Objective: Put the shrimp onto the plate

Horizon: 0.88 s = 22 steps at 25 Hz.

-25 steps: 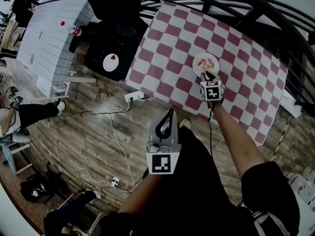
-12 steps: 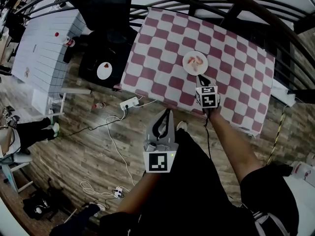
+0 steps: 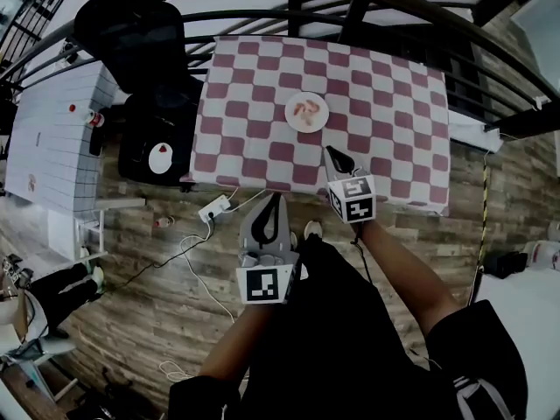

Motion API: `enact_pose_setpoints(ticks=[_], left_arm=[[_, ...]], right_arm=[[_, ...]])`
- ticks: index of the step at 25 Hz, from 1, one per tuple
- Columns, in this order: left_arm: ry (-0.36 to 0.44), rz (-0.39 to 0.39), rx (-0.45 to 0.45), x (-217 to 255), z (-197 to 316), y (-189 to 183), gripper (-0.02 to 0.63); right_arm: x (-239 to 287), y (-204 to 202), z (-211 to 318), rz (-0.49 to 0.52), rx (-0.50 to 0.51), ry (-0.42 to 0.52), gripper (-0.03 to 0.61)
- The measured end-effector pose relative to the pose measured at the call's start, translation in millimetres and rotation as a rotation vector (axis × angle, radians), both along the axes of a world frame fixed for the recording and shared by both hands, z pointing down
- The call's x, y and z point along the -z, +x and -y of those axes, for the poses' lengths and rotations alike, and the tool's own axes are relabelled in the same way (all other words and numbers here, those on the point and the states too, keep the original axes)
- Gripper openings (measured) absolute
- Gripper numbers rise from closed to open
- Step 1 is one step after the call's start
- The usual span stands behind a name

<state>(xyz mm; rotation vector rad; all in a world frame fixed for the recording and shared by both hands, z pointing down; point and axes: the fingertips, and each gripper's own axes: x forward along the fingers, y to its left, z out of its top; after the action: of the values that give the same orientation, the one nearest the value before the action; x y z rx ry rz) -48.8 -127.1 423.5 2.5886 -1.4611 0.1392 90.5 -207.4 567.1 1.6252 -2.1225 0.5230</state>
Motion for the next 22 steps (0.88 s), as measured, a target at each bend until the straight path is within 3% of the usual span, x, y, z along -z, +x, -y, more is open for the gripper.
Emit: enact_pose_setpoints(ticks=[4,10,22], left_arm=[[0.024,0.007,-0.034,5,-1,6,0.009],[0.037,-0.020,-0.137,5,-4,40,0.009],[0.073,-0.088,-0.338,20,-42,128,0.009]], right_arm=[[39,14,-34,0.031,-0.049,0.077,-0.002],[90,51,-88,0.060,-0.205,0.199,-0.002],[160,93,-173,-0.039,-0.353,0.363,-0.002]])
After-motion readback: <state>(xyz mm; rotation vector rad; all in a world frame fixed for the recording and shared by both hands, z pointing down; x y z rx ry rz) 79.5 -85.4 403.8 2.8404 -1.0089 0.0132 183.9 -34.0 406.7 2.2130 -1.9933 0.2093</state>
